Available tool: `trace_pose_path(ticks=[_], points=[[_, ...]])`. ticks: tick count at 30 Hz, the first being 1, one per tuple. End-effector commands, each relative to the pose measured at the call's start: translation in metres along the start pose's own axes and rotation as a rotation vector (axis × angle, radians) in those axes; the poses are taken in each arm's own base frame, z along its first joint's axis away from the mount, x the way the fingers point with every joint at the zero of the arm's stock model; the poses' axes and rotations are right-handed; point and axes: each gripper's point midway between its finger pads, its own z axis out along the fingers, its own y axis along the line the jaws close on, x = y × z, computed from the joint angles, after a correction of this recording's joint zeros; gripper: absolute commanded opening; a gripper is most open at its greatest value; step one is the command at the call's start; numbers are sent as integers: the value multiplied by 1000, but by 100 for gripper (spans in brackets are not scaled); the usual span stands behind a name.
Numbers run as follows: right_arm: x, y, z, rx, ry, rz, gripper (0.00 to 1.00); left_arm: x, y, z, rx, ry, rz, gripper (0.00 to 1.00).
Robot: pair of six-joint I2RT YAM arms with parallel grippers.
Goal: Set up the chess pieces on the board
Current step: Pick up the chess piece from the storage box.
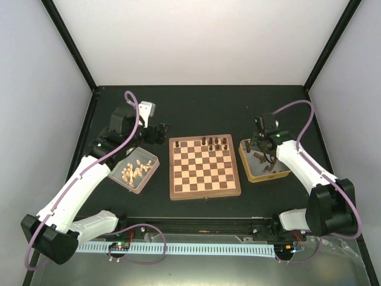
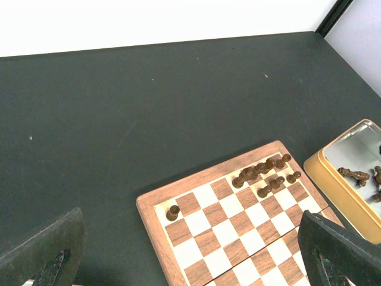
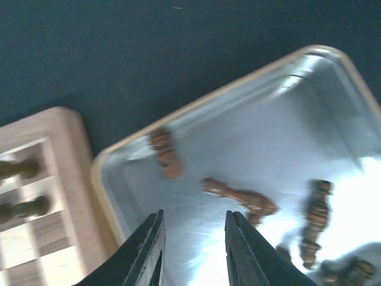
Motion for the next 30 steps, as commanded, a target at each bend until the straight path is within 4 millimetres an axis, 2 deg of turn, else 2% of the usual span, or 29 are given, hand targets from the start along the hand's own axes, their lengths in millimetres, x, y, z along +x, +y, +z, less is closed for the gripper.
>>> trace_pose_path(ticks=[1,5,13,23,30], points=[[4,-42,11,76,-3,87,31,-11,1,-6,-4,-47,8,99],[20,-60,27,82,49,118,31,-10,2,-6,-5,-45,8,99],[50,-67,56,88,147,132,30,-10,2,-5,-6,-44,8,99],[49,-68,73,102,159,121,29,-10,2,-5,-5,-42,10,99],[52,-69,79,102,173,135,22,-10,2,-4,-9,-41,10,99]])
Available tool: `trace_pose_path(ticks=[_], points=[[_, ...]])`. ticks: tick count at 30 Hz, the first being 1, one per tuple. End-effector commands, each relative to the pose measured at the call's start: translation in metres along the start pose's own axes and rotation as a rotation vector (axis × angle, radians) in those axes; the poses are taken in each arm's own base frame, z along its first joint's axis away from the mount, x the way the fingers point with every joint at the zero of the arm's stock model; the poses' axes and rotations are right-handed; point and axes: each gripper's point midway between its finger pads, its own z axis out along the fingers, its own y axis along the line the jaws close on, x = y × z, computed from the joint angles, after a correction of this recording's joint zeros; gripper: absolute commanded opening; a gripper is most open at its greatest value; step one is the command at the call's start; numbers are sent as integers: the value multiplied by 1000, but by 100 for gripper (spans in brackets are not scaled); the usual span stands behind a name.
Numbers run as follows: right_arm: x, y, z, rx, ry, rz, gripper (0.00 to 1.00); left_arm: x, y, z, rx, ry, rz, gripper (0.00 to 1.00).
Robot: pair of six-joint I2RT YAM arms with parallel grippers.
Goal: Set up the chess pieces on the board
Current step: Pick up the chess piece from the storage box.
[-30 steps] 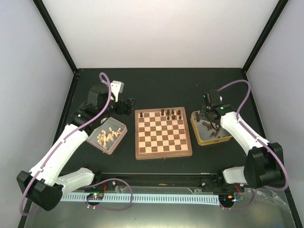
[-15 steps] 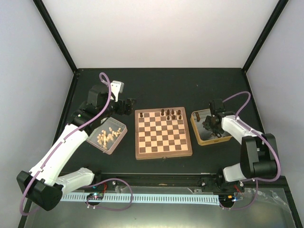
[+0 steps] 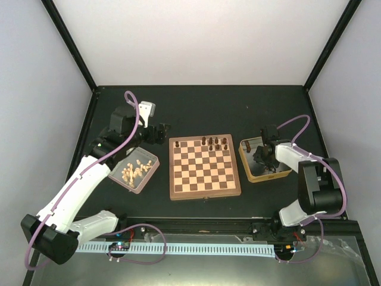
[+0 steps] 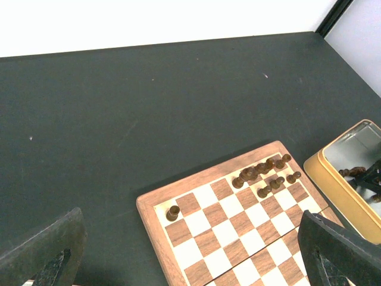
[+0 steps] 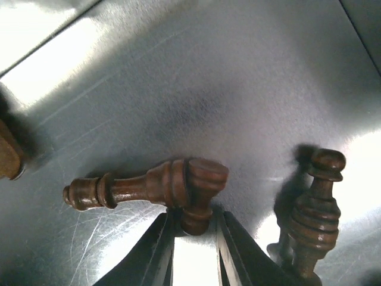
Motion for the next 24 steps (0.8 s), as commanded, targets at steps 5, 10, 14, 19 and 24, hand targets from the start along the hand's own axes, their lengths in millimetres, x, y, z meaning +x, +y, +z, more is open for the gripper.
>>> trace_pose_path(ticks=[5,10,14,19,24], points=[[-16,3,3,-3,-34,20,22,-10,2,-5,-10,-42,9,99],[-20,3,2,4,-43,18,21,-10,3,-5,-11,-42,9,99],[-27,4,0,11,-58,18,22,-10,2,-4,-10,-40,10,99],[-33,3,0,23,-76,21,16,-9,3,-4,-10,-40,9,99],[-39,2,-4,33,-94,22,6,-9,3,-4,-10,-40,9,99]])
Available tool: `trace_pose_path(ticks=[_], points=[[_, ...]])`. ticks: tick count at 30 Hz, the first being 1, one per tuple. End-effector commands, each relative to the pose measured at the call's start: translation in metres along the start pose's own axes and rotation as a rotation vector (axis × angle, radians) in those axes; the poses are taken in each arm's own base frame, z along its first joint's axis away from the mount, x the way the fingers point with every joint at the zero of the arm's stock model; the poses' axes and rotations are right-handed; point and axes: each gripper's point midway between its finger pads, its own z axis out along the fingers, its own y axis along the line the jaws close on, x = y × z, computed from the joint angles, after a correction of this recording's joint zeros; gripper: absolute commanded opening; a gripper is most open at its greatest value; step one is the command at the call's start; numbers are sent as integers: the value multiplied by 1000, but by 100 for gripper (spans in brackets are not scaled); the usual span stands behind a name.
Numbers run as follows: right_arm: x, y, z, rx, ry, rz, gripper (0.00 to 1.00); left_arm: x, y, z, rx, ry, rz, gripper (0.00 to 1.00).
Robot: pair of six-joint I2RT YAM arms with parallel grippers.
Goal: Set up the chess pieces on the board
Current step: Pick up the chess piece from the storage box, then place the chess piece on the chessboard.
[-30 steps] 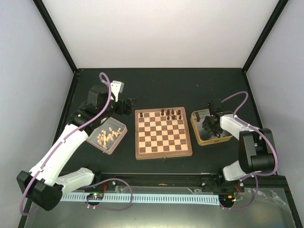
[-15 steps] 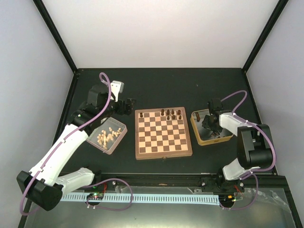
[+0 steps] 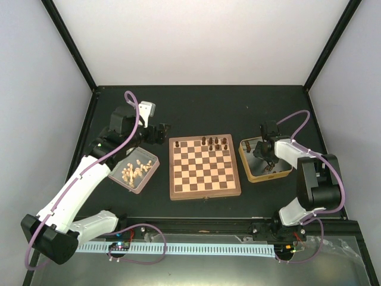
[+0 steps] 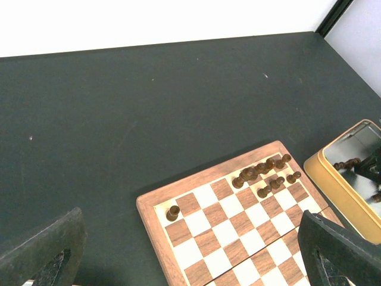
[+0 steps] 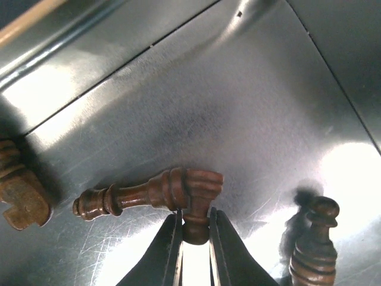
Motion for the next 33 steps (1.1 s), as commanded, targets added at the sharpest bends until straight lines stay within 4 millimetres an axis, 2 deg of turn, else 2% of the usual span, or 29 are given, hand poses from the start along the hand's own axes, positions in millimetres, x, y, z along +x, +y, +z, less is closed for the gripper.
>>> trace_pose_path(ticks=[1,8,16,20,26,28,33], points=[[-18,-3,-7,20,-58,17,5,-9,3,-5,-10,-40,9,99],[-24,-2,-27,-1,-98,-1,2,-9,2,-4,-8,-36,7,99],[-24,26,-61,-208,-121,-23,2,-7,0,-2,5,-31,6,99],[-26,35,-80,-281,-145,-34,2,-7,-2,-1,21,-27,6,99],[-25,44,-96,-351,-152,-54,2,-6,-14,1,89,-21,5,99],[-24,52,-101,-402,-150,-81,2,-5,-18,2,116,-15,2,99],[-7,92,-120,-609,-102,-224,1,-5,-35,3,217,-7,-11,99]])
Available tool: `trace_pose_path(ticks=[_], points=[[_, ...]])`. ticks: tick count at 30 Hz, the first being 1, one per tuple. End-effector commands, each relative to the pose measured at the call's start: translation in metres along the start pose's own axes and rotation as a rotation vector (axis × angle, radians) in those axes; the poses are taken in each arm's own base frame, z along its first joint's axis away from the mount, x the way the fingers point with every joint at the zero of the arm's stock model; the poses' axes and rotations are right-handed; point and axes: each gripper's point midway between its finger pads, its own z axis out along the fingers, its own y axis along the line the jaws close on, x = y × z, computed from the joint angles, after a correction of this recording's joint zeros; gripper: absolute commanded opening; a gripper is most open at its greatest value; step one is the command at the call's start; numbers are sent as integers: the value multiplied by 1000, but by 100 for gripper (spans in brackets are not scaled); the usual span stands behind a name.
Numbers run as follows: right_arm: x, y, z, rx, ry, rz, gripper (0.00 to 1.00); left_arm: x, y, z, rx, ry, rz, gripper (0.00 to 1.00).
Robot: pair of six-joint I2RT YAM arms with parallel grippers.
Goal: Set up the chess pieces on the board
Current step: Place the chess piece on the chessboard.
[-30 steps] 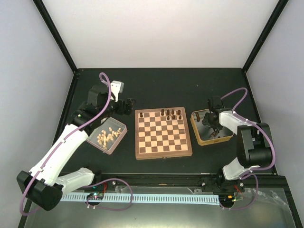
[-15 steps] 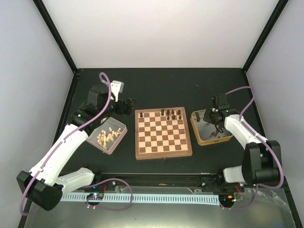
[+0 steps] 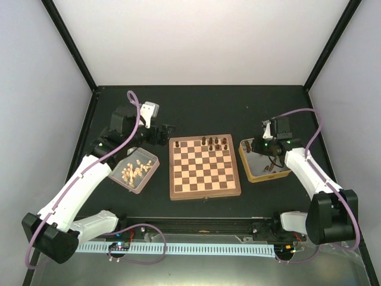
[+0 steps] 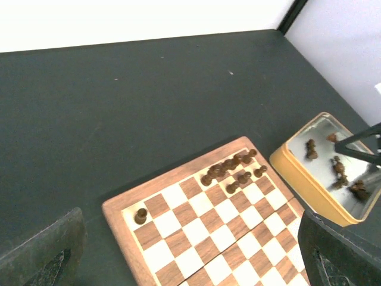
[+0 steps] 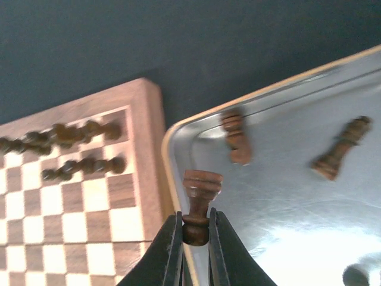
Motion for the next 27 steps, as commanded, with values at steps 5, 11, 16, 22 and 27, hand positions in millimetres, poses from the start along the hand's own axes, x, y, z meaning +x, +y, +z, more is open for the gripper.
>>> trace_pose_path(ticks=[5,11,16,22,27], points=[[24,114,-21,-482,77,-279,1,-2,-64,2,411,23,-103,99],[63,192,-50,-784,114,-516,1,19,-90,5,624,125,-282,99],[79,229,-68,-912,122,-628,1,47,-94,19,674,245,-440,91],[92,252,-85,-1005,130,-712,2,67,-107,28,755,347,-556,77],[96,258,-86,-1020,138,-726,2,70,-112,34,790,380,-603,57]])
